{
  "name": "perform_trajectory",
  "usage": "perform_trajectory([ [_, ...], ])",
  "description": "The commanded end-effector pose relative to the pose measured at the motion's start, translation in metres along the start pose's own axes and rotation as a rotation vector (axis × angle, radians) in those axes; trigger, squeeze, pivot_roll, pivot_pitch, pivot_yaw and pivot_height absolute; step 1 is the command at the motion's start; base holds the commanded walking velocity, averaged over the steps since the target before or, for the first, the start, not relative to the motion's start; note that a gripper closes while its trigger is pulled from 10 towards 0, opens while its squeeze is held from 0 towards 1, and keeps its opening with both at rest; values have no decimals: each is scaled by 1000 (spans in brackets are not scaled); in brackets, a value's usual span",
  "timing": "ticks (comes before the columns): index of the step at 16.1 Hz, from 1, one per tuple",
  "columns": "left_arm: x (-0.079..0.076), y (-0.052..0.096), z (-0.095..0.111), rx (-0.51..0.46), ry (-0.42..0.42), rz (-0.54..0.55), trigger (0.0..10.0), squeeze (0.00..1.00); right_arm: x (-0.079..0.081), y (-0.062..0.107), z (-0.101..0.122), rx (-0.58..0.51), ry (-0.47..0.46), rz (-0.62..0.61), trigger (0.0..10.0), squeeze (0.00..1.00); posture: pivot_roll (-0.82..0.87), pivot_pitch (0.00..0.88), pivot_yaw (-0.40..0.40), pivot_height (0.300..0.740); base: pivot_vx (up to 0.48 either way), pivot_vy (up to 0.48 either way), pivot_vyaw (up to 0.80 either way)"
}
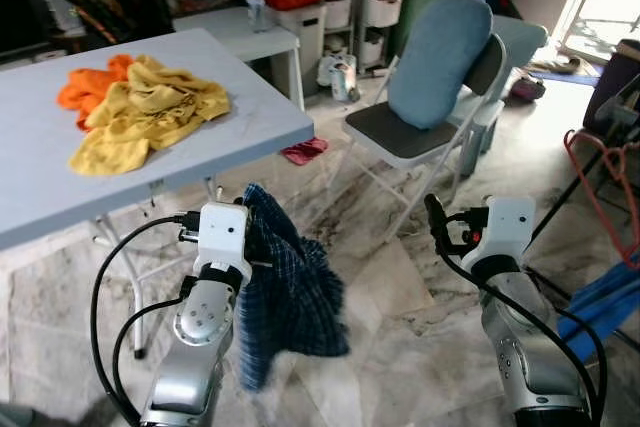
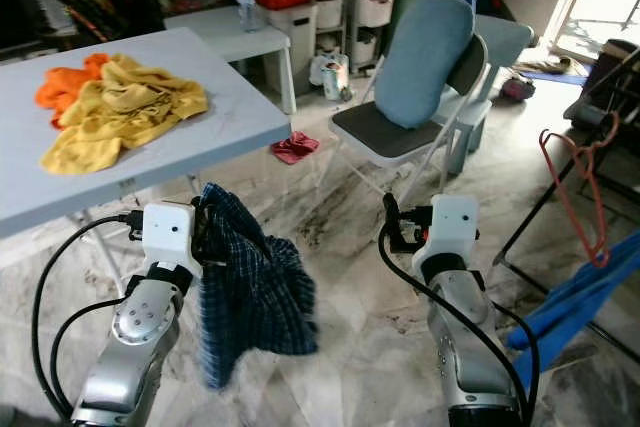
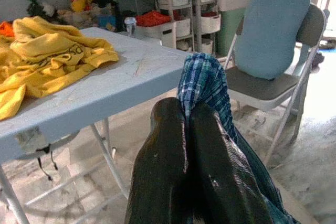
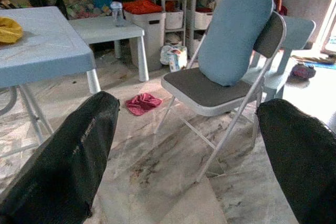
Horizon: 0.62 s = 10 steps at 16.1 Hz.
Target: Hang hanger
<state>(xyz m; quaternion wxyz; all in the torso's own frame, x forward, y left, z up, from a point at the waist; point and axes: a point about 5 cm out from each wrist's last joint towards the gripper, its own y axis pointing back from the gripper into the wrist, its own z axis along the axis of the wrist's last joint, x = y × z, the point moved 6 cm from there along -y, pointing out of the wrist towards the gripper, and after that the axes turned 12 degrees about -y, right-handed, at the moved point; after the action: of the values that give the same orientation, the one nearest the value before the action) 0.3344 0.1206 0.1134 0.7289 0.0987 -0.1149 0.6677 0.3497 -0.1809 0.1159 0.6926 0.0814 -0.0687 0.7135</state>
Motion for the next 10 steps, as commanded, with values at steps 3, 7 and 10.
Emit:
perform_trajectory([
  [3, 0, -2, -2, 17, 17, 10, 10000, 0, 1, -5, 3, -1, 4, 11, 10000, 0, -101, 0, -12, 740, 0, 0, 0],
  [7, 1, -4, -3, 26, 31, 2, 10000, 0, 5, -7, 2, 0, 5, 22, 10000, 0, -101, 0, -11, 740, 0, 480, 0],
  [10, 0, -5, -4, 27, 38, -6, 10000, 0, 4, -6, 1, -1, 6, 20, 10000, 0, -101, 0, -6, 740, 0, 480, 0],
])
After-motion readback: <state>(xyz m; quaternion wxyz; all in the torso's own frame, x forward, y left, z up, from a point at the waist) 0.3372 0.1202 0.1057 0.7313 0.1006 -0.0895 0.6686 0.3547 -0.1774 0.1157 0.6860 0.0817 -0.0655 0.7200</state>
